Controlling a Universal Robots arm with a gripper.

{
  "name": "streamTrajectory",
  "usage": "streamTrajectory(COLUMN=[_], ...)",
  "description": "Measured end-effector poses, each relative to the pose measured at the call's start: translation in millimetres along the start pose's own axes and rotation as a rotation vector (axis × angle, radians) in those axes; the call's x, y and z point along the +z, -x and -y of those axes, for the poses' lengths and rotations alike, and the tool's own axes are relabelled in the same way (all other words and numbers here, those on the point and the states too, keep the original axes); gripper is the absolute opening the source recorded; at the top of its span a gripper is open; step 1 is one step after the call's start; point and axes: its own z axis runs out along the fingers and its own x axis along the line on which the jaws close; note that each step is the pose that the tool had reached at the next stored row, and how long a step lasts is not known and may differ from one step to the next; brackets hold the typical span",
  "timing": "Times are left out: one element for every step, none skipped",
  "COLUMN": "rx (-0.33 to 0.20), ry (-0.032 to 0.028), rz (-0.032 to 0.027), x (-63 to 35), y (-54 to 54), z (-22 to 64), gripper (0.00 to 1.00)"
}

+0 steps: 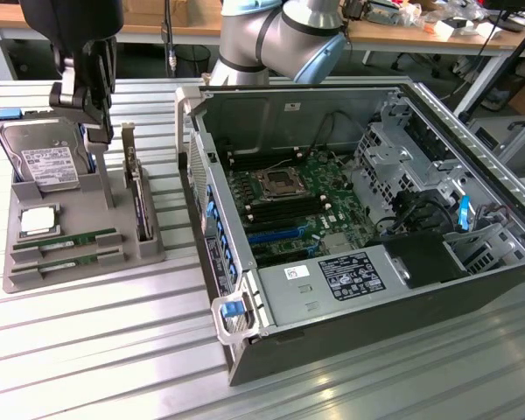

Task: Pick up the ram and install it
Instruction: 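Pick up the ram and move it above insertion slot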

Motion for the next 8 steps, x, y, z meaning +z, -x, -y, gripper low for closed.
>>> streamTrajectory(rx=[-0.004,-0.011,-0.017,-0.022,-0.029,-0.035,-0.046,-0.049], ry=[0.0000,-0.0001,-0.0001,-0.0001,-0.0002,-0.0002,-0.0002,-0.0003], rz=[-0.0002,-0.0005,-0.0008,-0.0011,-0.0015,-0.0017,-0.0024,-0.0026], x=[0.0,0.1,0.1,0.1,0.1,0.1,0.1,0.1], y=[0.0,0.0,0.0,0.0,0.0,0.0,0.0,0.0], z=[0.0,0.0,0.0,0.0,0.0,0.0,0.0,0.0], gripper=[0.11,0.11,0.11,0.11,0.11,0.11,0.11,0.11])
